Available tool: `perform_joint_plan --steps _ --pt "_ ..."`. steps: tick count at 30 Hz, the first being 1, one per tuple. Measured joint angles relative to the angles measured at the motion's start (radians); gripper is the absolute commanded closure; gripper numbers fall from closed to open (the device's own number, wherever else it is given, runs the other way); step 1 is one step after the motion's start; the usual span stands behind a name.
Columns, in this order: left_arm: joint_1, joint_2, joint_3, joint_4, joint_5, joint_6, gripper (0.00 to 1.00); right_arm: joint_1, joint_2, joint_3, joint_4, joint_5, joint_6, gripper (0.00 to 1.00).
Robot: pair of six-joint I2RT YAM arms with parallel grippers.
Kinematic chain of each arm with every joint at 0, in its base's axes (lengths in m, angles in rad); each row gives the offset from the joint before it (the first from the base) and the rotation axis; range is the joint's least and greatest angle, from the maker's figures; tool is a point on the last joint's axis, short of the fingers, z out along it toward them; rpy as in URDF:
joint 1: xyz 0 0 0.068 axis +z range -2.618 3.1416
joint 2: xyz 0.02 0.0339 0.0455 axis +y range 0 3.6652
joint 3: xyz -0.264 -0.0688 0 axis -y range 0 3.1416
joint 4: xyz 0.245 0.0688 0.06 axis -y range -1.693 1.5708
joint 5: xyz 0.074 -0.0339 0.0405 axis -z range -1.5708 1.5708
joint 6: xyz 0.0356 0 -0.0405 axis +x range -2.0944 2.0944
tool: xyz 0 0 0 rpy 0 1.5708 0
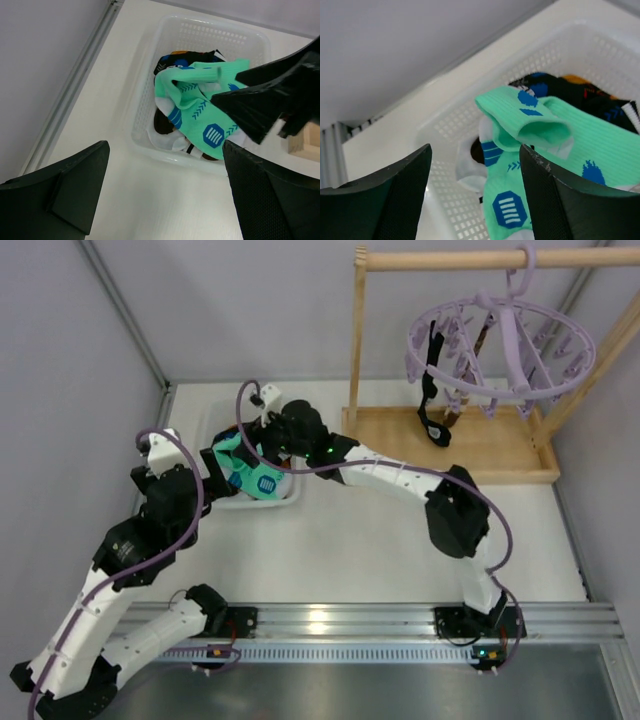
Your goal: Remove the socks clipped to the hanger
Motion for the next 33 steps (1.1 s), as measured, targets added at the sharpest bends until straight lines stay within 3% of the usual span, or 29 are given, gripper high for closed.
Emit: perform_joint_plan --steps 5,11,21,27,33 --pt "0.0 -0.022 0.0 0.009 0.102 0.002 0.02 -0.001 -0.298 -0.23 0.061 0.013 0.001 0.23" --pt "0.0 -0.052 -0.037 0.091 0.276 0.004 0.02 -0.014 -0.69 -0.653 0.135 0.095 0.0 0.2" --pt "0.0 0.006 -0.133 0.256 0.571 -0.009 0.02 -0.109 -1.253 -1.201 0.071 0.312 0.041 0.19" --pt "0.0 0.061 -0.134 0.294 0.648 -0.015 0.02 -0.344 -1.308 -1.362 0.11 0.348 0.136 0.19" --pt "0.0 0.05 -0.137 0.307 0.693 -0.002 0.02 -0.537 -1.098 -1.419 0.29 0.31 0.172 0.21"
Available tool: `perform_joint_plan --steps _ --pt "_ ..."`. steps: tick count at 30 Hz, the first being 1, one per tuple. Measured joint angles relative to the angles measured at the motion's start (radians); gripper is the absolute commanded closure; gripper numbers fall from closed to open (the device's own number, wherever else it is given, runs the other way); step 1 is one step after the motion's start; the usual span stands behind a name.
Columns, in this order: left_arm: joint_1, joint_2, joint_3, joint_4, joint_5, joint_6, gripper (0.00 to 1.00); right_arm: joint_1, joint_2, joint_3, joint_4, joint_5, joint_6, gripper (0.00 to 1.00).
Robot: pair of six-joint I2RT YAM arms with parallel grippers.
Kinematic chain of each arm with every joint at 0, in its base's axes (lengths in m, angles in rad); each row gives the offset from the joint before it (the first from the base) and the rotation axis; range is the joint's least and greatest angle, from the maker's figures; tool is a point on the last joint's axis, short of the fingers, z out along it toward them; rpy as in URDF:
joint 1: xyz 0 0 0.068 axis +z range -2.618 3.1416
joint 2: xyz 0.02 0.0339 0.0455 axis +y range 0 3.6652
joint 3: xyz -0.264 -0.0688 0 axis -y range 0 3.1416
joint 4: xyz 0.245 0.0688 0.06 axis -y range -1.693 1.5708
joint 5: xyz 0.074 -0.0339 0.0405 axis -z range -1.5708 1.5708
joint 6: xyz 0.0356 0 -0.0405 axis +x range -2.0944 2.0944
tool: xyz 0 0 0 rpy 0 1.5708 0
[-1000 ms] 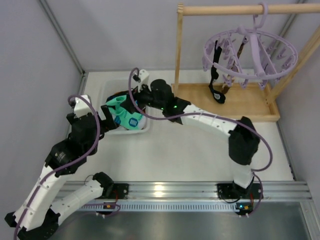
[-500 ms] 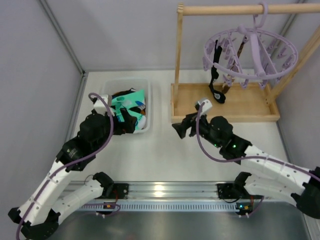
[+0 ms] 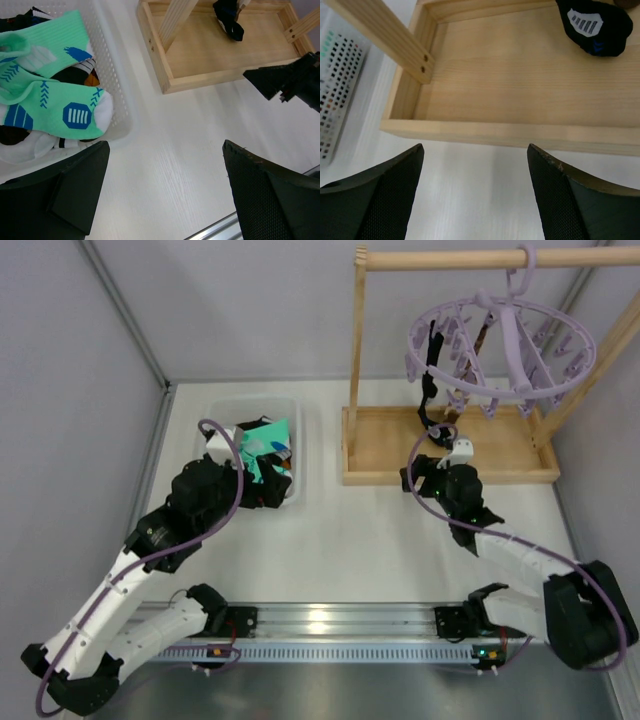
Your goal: Remove the socks clipped to the hanger
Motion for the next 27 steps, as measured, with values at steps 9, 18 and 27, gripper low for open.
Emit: perform_joint_plan --steps 9,18,27 --pt "0.0 -0.043 -0.058 0.002 0.015 0.041 0.02 -0.138 0.434 0.235 0.21 -0.09 -0.148 0.23" --pt "0.0 -0.046 -0.059 0.002 0.046 0.064 0.02 -0.168 0.706 0.552 0.211 -0.083 -0.223 0.24" --pt "0.0 -0.054 -0.067 0.002 0.063 0.081 0.02 -0.18 0.735 0.617 0.189 -0.001 -0.226 0.24"
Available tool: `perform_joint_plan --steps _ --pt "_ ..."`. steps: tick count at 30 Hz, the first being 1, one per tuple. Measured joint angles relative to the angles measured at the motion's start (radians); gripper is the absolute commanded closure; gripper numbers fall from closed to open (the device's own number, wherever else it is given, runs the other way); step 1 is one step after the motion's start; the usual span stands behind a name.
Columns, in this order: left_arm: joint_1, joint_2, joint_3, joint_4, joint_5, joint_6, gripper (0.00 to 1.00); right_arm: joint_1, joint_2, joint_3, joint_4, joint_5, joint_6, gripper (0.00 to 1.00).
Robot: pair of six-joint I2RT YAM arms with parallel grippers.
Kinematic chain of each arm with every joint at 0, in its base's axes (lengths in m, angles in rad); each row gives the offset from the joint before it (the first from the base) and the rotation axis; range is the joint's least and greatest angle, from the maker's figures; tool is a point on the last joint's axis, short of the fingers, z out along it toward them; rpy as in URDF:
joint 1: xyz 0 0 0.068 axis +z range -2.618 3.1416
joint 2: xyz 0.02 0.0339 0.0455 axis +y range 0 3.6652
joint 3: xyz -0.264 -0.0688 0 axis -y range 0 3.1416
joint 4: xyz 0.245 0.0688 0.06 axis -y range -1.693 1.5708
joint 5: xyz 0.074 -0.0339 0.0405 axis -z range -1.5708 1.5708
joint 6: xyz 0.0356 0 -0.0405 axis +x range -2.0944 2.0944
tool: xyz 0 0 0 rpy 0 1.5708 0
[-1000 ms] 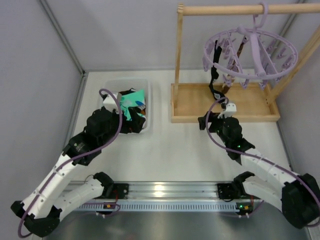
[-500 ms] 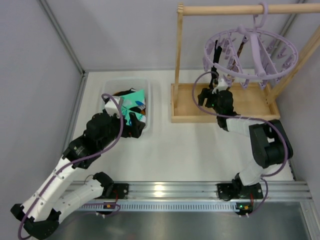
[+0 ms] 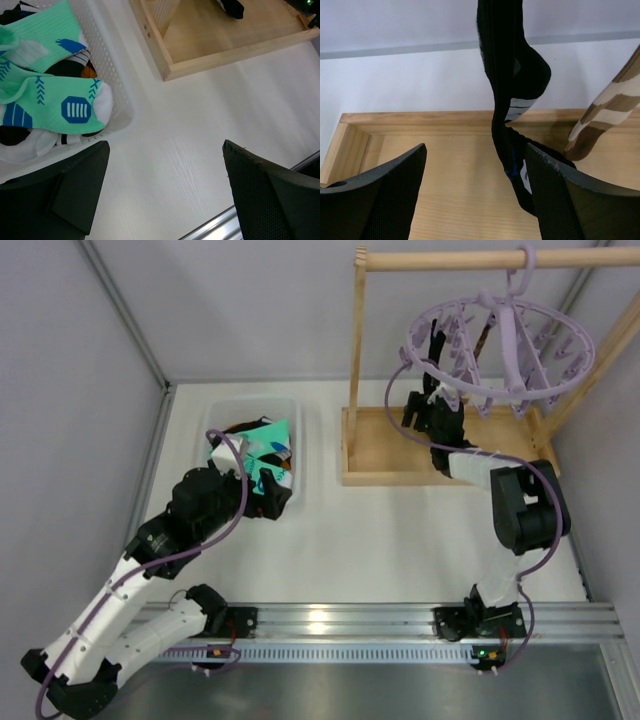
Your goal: Remove the socks clipped to the hanger
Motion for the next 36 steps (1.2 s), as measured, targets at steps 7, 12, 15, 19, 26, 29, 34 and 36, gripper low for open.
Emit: perform_joint_plan --steps 7,12,15,19,26,29,34,36 --pt "0.0 0.0 -0.009 0.0 0.007 0.001 0.02 -0.008 0.055 0.102 -0.093 0.029 0.001 0.28" --pt "0.0 0.0 -0.009 0.0 0.007 0.001 0.02 -0.008 0.057 0.097 -0.12 0.038 0.031 0.27" --pt "0.0 0.003 -0.009 0.0 0.008 0.001 0.02 -0.008 0.02 0.019 -0.135 0.065 0.069 0.27" --pt "0.0 0.005 -0.013 0.0 0.014 0.001 0.02 -0.008 0.007 -0.005 -0.175 0.085 0.095 0.27" --pt "0.0 0.005 -0.013 0.0 0.024 0.001 0.02 -0.023 0.076 0.159 -0.27 0.054 0.091 0.43" --pt "0.0 0.005 -0.014 0.0 0.026 0.001 0.02 -0.032 0.125 0.26 -0.296 0.048 0.078 0.56" --pt "0.0 0.005 -0.014 0.0 0.029 0.001 0.02 -0.041 0.155 0.309 -0.335 0.05 0.062 0.77" --pt "0.0 0.005 -0.014 0.0 0.03 0.001 0.02 -0.042 0.155 0.309 -0.34 0.055 0.063 0.77"
